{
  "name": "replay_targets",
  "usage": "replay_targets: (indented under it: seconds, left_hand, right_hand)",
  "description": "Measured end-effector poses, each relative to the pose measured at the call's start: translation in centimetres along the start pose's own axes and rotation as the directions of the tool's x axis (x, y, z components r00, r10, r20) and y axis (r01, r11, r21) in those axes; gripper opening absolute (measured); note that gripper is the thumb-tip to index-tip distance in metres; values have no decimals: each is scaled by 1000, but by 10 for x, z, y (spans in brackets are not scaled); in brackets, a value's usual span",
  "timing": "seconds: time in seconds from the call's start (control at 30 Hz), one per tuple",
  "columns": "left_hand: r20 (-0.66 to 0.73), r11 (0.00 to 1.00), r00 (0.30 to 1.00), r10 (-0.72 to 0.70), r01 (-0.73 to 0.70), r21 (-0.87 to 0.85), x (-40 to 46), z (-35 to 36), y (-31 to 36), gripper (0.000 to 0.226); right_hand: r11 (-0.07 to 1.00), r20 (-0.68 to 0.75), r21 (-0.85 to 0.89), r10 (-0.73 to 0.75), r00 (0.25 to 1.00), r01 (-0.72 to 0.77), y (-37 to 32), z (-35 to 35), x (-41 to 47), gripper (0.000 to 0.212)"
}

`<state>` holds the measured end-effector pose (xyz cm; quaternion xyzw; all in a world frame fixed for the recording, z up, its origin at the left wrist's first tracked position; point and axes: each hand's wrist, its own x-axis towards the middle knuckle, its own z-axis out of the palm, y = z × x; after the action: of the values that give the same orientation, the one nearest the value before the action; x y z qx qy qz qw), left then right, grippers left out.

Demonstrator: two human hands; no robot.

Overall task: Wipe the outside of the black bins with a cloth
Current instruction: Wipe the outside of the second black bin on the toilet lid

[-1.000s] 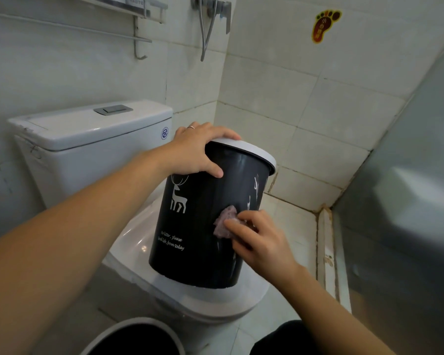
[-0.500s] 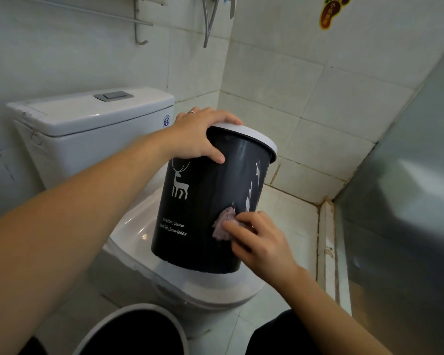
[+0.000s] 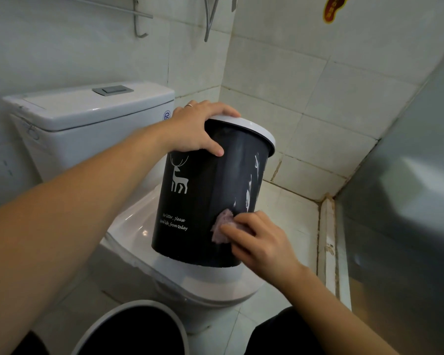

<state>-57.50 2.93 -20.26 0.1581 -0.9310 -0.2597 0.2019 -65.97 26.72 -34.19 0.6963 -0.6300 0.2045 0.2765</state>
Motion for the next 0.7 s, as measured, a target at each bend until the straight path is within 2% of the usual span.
replay_targets:
  seconds: [0.1,0.2,0.27,0.4,0.47,0.63,0.7]
  left_hand:
    - [-2,1000,1000,0,0,-6,1,1,1,75]
    - [2,1000,1000,0,0,-9,1,2,2,75]
    - [6,1000,1000,-5,6,-18,1,1,2,75]
    - [30,999,999,-18,19,-40,0,-1,-1,75]
    - [29,999,1000,-13,14,-48,0,-1,-2,75]
    - [21,999,1000,-15,16,-52,1,-1,-3,75]
    - [27,998,999,-23,25,-57,0,-2,-4,75]
  right_hand:
    - [990,-94,-9,141,985,-143,14,-5,20,26]
    - [959,-196,18,280,940,-282,21,-6,34,24]
    - [962,-194,20,271,943,-272,17,-3,30,25]
    - [989,-83,27,149,985,-148,2,3,5,26]
    - [990,-65,30,138,988,-137,3,1,4,27]
    - [948,-173,32,317,933,-316,17,-3,24,27]
    - [955,-173,11,293,940,-295,16,0,24,25]
